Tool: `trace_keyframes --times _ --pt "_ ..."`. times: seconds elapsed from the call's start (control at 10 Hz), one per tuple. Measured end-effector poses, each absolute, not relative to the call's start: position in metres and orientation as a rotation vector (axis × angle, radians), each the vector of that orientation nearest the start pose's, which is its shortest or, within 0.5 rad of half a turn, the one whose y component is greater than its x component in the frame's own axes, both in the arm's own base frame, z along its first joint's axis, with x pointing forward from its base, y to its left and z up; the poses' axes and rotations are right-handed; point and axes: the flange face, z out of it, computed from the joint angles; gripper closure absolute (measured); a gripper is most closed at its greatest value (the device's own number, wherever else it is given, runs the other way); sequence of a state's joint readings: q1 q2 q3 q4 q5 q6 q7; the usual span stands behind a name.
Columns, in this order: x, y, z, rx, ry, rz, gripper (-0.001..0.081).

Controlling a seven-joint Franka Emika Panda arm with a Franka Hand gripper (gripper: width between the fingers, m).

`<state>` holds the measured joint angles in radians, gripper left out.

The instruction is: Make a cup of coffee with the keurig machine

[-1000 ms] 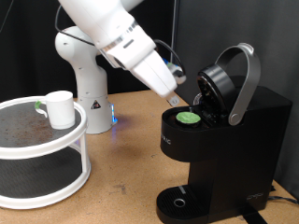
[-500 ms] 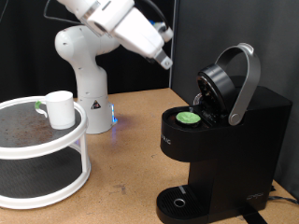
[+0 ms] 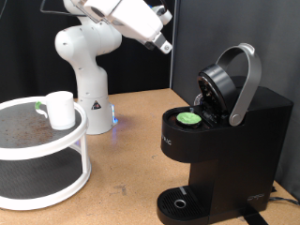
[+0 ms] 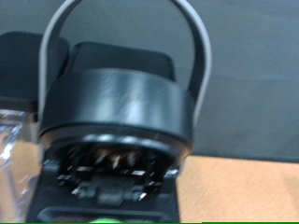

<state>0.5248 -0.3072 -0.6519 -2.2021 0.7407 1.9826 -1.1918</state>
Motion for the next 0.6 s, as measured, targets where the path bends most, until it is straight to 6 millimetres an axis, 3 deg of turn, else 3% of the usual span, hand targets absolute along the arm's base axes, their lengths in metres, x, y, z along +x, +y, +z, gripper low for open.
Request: trace_keyframes --times 0.3,0.6 --pt "0.49 -0.024 0.519 -2.122 -0.843 -0.717 -0.0001" --pt "0.493 0.019 0.535 -2.09 -0.875 -0.719 -0.0001"
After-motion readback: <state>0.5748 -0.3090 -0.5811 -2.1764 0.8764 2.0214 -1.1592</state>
